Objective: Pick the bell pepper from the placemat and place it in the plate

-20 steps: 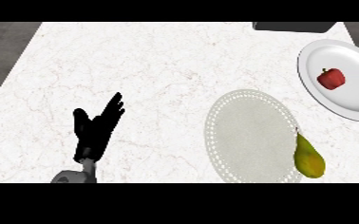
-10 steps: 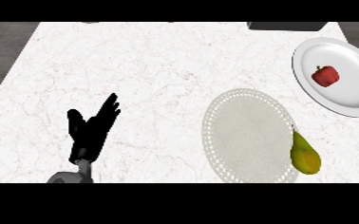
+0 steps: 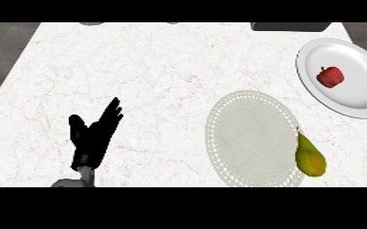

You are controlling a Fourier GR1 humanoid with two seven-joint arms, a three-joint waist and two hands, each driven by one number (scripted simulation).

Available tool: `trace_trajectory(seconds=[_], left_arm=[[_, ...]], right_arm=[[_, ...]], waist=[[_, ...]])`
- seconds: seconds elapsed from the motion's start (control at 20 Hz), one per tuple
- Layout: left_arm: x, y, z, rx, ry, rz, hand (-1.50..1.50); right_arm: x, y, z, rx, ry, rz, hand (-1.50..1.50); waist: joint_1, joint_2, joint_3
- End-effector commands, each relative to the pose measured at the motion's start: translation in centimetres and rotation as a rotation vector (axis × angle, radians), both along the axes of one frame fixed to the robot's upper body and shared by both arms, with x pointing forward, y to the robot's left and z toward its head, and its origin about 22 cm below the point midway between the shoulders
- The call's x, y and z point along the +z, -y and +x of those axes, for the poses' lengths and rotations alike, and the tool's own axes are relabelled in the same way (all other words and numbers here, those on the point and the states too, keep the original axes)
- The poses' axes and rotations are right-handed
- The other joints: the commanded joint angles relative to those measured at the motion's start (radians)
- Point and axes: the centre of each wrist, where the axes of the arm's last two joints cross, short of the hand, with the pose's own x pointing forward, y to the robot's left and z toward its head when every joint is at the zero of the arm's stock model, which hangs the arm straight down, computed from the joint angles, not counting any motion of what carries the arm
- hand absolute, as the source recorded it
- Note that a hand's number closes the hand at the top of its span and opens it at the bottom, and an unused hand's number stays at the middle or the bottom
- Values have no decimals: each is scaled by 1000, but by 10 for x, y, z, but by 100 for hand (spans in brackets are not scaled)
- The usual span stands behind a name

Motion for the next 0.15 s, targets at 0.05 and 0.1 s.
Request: trace_trajectory(seconds=[0.05,0.1], left_arm=[[3,-2,-8,5,-10,15,0],[-2,-3,-7,-6,-4,9,0]], right_arm=[[-6,10,-23,125,68,65,-150],[8,16,-24,150,57,74,-150]], waist=[[4,-6,1],[-4,-6,-1]])
